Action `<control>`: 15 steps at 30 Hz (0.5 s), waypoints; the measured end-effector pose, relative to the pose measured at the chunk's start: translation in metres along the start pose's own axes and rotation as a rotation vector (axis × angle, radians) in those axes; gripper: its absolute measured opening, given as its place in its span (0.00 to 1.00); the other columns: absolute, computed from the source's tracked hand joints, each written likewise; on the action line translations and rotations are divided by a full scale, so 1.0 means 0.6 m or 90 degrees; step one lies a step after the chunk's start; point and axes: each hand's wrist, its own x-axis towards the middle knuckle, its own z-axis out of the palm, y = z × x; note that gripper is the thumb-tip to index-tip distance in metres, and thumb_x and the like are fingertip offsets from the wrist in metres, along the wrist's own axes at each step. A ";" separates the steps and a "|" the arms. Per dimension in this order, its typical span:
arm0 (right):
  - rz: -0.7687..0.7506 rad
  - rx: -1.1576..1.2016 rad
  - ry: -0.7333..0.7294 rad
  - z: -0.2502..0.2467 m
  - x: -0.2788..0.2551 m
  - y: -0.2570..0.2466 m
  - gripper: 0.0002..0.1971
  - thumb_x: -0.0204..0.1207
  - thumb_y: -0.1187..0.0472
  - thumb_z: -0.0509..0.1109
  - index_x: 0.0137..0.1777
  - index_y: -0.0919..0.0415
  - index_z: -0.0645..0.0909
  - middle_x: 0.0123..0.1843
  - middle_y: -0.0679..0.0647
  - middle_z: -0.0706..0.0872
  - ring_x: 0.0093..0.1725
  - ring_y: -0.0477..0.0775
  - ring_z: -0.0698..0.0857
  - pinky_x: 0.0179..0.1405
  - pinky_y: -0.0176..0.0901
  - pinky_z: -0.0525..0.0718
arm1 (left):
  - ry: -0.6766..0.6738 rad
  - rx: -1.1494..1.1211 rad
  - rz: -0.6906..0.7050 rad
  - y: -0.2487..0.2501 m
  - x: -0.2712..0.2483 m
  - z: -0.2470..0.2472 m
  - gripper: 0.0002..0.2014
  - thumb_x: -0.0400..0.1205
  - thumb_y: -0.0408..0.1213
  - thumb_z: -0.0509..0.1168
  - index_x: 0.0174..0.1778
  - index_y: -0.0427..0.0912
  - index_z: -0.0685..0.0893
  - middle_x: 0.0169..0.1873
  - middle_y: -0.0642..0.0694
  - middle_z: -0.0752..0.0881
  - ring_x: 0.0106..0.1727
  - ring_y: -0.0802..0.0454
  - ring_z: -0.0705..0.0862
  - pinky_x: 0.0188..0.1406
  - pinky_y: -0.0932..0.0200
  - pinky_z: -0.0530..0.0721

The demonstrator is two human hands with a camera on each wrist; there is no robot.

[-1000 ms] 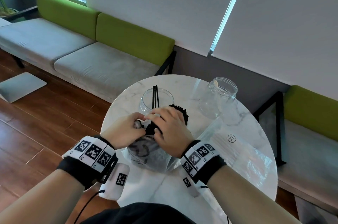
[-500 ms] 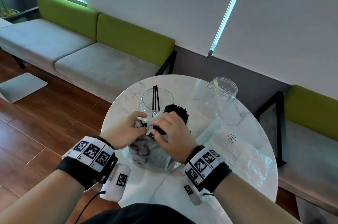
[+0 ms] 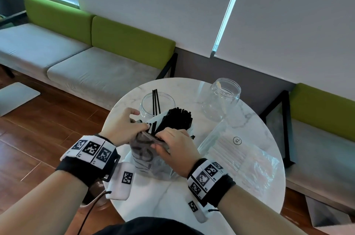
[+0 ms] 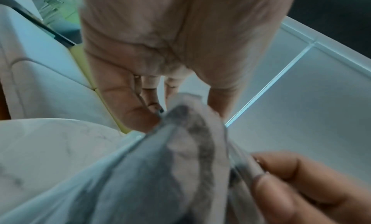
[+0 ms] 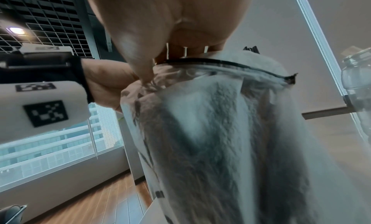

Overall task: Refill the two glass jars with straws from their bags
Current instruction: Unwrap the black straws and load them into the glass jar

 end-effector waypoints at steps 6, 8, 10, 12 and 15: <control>0.010 -0.036 0.011 0.010 -0.021 -0.006 0.12 0.70 0.54 0.62 0.51 0.55 0.77 0.44 0.48 0.85 0.43 0.51 0.83 0.53 0.39 0.64 | -0.034 -0.172 -0.032 -0.002 0.000 0.008 0.35 0.59 0.38 0.73 0.64 0.53 0.73 0.45 0.45 0.84 0.44 0.48 0.86 0.42 0.44 0.89; 0.012 -0.037 0.028 0.013 -0.020 -0.008 0.09 0.71 0.57 0.59 0.48 0.55 0.76 0.41 0.48 0.83 0.40 0.51 0.82 0.52 0.41 0.65 | -0.044 -0.201 -0.035 -0.004 0.000 0.012 0.34 0.64 0.34 0.73 0.66 0.53 0.72 0.49 0.45 0.84 0.49 0.47 0.86 0.44 0.45 0.89; 0.000 -0.027 0.036 0.013 -0.021 -0.009 0.07 0.72 0.58 0.59 0.47 0.55 0.76 0.41 0.48 0.81 0.40 0.50 0.80 0.52 0.42 0.66 | -0.052 -0.219 -0.028 -0.009 -0.002 0.017 0.31 0.71 0.27 0.70 0.69 0.51 0.71 0.50 0.46 0.83 0.51 0.48 0.85 0.46 0.46 0.88; -0.017 -0.021 0.024 0.012 -0.027 -0.008 0.09 0.73 0.53 0.62 0.49 0.55 0.76 0.43 0.47 0.81 0.44 0.48 0.78 0.55 0.42 0.65 | -0.054 -0.232 -0.021 -0.014 -0.002 0.020 0.31 0.74 0.23 0.67 0.70 0.50 0.70 0.51 0.46 0.82 0.47 0.50 0.84 0.47 0.46 0.85; -0.028 -0.048 -0.019 0.011 -0.031 -0.004 0.17 0.69 0.47 0.67 0.55 0.52 0.73 0.48 0.46 0.82 0.49 0.46 0.78 0.58 0.41 0.62 | -0.042 -0.242 -0.022 -0.021 -0.004 0.023 0.28 0.76 0.25 0.67 0.71 0.48 0.71 0.51 0.46 0.82 0.45 0.51 0.83 0.43 0.51 0.84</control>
